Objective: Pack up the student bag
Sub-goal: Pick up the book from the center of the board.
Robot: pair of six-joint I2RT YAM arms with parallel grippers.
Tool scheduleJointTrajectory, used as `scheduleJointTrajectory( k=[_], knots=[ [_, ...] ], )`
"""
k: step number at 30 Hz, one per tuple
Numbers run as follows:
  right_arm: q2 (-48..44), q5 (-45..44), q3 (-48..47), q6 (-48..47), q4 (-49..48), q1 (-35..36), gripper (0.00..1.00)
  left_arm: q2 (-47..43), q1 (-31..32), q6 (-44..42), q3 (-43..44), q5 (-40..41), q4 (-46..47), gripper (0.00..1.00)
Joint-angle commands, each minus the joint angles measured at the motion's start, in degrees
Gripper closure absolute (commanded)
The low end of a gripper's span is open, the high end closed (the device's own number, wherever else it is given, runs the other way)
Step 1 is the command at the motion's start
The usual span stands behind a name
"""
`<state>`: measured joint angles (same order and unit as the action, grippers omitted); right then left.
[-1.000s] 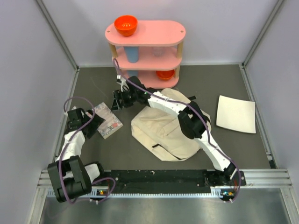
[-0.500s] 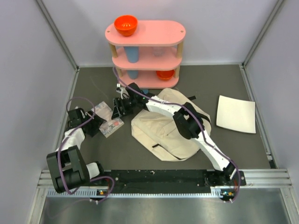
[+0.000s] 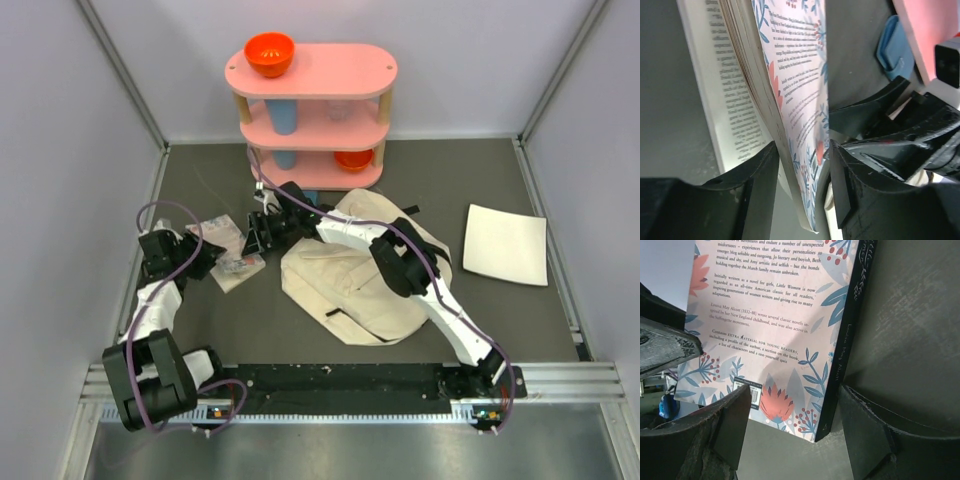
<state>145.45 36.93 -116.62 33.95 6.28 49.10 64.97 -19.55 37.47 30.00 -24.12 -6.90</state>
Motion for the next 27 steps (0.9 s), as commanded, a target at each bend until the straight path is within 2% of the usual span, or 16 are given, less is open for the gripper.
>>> scheduleJointTrajectory(
  k=[1,4,5,9,11,14,15,18,23,27],
  knots=[
    [-1.7,4.0,1.5,1.8,-0.9,2.6,0.31,-0.5,0.9,2.7,-1.3,-7.2,6.5,0.51],
    [-1.9,4.1,1.8,2.0,-1.3,2.6,0.31,0.9,0.8,3.7,-2.2,-8.4,10.0,0.48],
    [-2.0,4.0,1.9,2.1,-1.3,2.6,0.30,1.6,0.9,3.8,-2.3,-8.6,10.3,0.42],
    [-2.1,4.0,2.4,2.4,-1.8,2.5,0.30,3.4,0.9,3.4,-1.6,-8.7,9.3,0.40],
    [-2.3,4.0,2.7,2.6,-2.0,2.6,0.31,3.2,0.8,2.8,-1.3,-7.9,8.2,0.46],
    [-2.4,3.9,3.2,2.6,-2.1,2.5,0.31,1.7,0.9,2.1,-1.0,-7.3,7.1,0.69],
    [-2.8,3.9,3.5,2.5,-2.2,2.6,0.31,1.3,0.9,1.8,-0.6,-7.1,7.2,0.83],
    [-4.4,2.9,4.8,2.4,-3.0,2.5,0.30,-1.2,0.9,0.7,0.4,-6.6,3.6,1.00],
    [-8.9,5.4,8.6,7.3,-8.7,0.4,0.26,-6.7,0.9,-2.6,3.5,-8.1,-0.3,1.00],
    [-16.8,3.8,12.5,5.3,-9.6,-0.6,0.23,-10.8,0.8,-4.5,7.7,-11.9,-1.4,1.00]
  ],
)
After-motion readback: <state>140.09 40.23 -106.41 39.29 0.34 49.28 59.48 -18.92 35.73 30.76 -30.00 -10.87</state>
